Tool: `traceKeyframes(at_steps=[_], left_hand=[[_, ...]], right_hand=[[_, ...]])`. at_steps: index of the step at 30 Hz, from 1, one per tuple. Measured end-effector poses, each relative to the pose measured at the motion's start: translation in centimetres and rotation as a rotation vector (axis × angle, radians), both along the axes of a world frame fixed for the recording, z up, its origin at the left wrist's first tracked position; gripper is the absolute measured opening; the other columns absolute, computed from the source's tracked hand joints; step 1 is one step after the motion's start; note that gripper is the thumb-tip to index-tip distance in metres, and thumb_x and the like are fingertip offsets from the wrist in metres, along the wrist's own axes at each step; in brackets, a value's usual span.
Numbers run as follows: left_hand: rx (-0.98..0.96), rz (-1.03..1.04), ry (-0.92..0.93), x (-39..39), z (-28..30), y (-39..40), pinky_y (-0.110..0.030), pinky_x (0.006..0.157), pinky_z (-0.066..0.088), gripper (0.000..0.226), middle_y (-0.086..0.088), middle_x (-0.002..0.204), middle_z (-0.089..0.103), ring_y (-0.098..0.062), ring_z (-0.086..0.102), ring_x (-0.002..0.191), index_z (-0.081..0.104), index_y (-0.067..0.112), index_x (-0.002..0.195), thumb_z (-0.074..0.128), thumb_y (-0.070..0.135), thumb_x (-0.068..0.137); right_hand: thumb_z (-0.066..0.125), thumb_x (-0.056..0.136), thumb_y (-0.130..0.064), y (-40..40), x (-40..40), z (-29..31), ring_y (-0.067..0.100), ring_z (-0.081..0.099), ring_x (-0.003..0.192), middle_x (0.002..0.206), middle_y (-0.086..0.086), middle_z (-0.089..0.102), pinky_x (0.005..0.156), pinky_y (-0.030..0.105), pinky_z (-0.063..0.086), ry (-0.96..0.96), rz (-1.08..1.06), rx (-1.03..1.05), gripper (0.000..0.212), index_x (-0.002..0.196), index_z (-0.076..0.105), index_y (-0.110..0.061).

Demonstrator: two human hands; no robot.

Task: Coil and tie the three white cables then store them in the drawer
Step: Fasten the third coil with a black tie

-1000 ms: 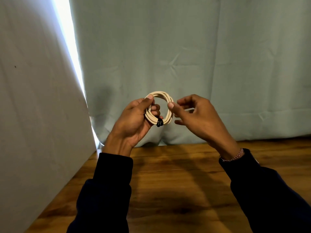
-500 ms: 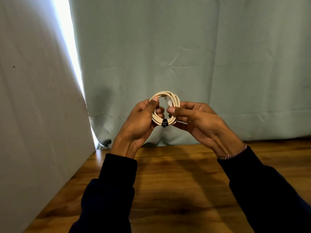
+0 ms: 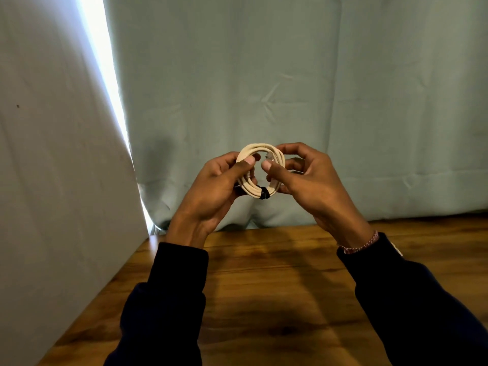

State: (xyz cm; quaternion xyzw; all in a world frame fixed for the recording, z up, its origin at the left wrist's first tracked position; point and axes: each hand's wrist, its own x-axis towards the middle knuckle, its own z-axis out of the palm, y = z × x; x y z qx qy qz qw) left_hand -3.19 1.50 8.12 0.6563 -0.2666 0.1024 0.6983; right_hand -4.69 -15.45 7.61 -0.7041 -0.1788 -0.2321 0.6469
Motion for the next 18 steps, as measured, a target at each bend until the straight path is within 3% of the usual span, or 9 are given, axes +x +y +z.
traceKeyframes(at_steps=[6,11,15,18], left_hand=[[0.184,0.067,-0.128,0.1,-0.2,-0.2,-0.026,0.070,0.052,0.024,-0.006,0.082,0.063,-0.017,0.059,0.076,0.062,0.008,0.123,0.052,0.016,0.103],[0.176,0.065,-0.086,0.1,-0.3,-0.5,-0.027,0.071,0.051,0.019,-0.007,0.085,0.061,-0.014,0.057,0.076,0.063,0.012,0.116,0.050,0.019,0.104],[0.188,0.092,-0.096,0.1,-0.4,-0.2,-0.026,0.076,0.053,0.025,-0.006,0.091,0.067,-0.013,0.063,0.081,0.065,0.011,0.122,0.054,0.020,0.102],[0.232,0.200,-0.134,0.0,-0.2,0.0,-0.028,0.079,0.058,0.029,-0.009,0.101,0.070,-0.014,0.068,0.091,0.066,0.022,0.126,0.064,0.022,0.097]], right_hand=[[0.084,0.079,-0.021,-0.1,0.5,-0.2,0.017,0.076,0.079,0.086,0.002,0.077,0.074,0.037,0.063,0.076,0.002,0.014,0.037,0.110,0.063,-0.019],[0.085,0.076,-0.019,-0.8,0.7,-0.1,0.021,0.076,0.082,0.088,0.006,0.077,0.073,0.034,0.062,0.110,0.098,0.068,0.039,0.109,0.067,-0.011],[0.085,0.075,-0.024,-1.3,0.8,0.1,0.019,0.075,0.089,0.092,0.002,0.077,0.078,0.032,0.062,0.082,0.109,-0.007,0.031,0.104,0.074,-0.017],[0.084,0.076,-0.026,-2.2,0.4,0.5,0.013,0.073,0.090,0.094,-0.003,0.077,0.079,0.028,0.059,0.034,0.101,-0.102,0.030,0.104,0.076,-0.021]])
